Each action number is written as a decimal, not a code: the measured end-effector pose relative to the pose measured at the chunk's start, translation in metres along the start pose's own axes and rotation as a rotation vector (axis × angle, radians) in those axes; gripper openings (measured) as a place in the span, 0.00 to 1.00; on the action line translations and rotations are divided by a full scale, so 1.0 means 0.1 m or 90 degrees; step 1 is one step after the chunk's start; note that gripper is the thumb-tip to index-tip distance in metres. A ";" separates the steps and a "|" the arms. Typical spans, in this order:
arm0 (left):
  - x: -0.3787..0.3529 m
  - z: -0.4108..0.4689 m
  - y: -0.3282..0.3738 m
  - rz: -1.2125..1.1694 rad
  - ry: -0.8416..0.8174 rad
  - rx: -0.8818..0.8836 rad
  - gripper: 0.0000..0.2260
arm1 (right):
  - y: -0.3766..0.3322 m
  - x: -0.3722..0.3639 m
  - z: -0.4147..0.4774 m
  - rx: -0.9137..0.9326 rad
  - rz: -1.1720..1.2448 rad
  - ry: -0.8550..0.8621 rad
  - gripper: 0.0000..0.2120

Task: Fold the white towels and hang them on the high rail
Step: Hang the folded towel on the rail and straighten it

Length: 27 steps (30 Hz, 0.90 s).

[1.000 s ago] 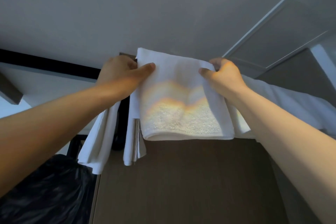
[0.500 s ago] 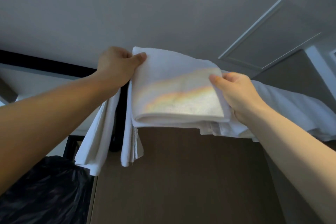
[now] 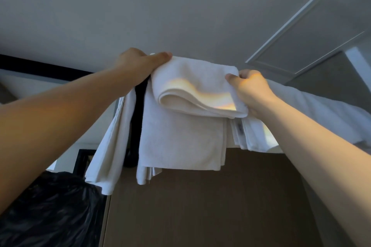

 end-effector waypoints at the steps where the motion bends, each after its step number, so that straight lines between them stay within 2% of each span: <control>1: 0.00 -0.04 0.00 -0.010 -0.009 -0.006 0.24 | 0.00 0.01 -0.01 0.001 0.001 -0.001 0.19; 5: -0.01 -0.28 -0.06 -0.035 -0.015 -0.059 0.24 | 0.02 0.03 -0.15 -0.017 0.022 -0.053 0.08; 6: 0.00 -0.35 -0.09 -0.033 -0.005 -0.068 0.23 | 0.06 0.04 -0.20 -0.037 0.026 -0.069 0.11; 8: 0.01 -0.47 -0.21 -0.043 0.003 -0.034 0.28 | 0.14 0.04 -0.32 -0.099 0.073 -0.103 0.16; 9: 0.00 -0.51 -0.27 -0.066 -0.022 -0.001 0.31 | 0.17 0.03 -0.39 -0.129 0.128 -0.124 0.16; 11: -0.06 -0.58 -0.37 -0.152 -0.106 0.056 0.30 | 0.22 0.03 -0.51 -0.160 0.229 -0.153 0.15; 14: -0.13 -0.64 -0.47 -0.280 -0.210 0.120 0.15 | 0.27 0.03 -0.63 -0.182 0.295 -0.158 0.12; 15: -0.14 -0.65 -0.50 -0.316 -0.237 0.146 0.15 | 0.27 0.03 -0.66 -0.186 0.302 -0.160 0.11; 19: -0.15 -0.68 -0.56 -0.405 -0.326 0.205 0.25 | 0.26 0.04 -0.73 -0.177 0.292 -0.158 0.11; 25: -0.09 -0.76 -0.61 -0.399 -0.288 0.214 0.22 | 0.41 -0.05 -0.91 -0.246 0.314 -0.187 0.14; 27: -0.10 -0.81 -0.60 -0.383 -0.300 0.206 0.20 | 0.46 -0.03 -0.95 -0.234 0.301 -0.165 0.13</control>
Point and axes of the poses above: each hand's wrist, its own z-axis towards the middle knuckle, its own x-axis out of the back of the hand, y = z × x, the point moved 4 cm from there along z, towards the middle knuckle, and after that the axes turned 2 degrees about z, right-handed, at the moved point
